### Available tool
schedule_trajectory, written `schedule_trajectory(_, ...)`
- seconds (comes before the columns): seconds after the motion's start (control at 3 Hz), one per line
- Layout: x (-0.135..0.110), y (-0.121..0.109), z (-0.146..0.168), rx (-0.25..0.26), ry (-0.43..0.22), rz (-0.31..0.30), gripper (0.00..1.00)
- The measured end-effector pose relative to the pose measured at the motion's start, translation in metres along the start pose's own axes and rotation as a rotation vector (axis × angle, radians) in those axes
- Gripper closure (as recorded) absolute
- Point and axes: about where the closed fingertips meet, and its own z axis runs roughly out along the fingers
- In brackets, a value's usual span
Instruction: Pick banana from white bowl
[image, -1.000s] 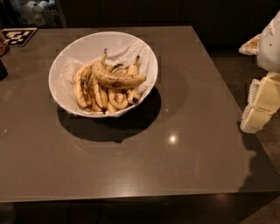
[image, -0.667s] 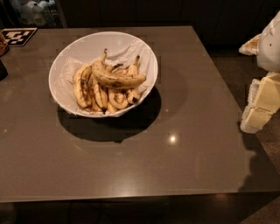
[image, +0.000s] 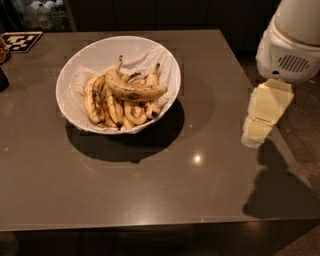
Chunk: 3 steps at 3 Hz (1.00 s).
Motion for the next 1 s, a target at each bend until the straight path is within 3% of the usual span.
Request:
schedule_trajectory(0.33, -0.055, 0.004, 0.007, -0.019, 0.049, 0.033, 0.00)
schedule_trajectory(0.67, -0.069, 0.002, 0.006, -0.001, 0.023, 0.086, 0.00)
schedule_trajectory(1.0, -0.093, 0.004, 0.007, 0.009, 0.026, 0.059, 0.00)
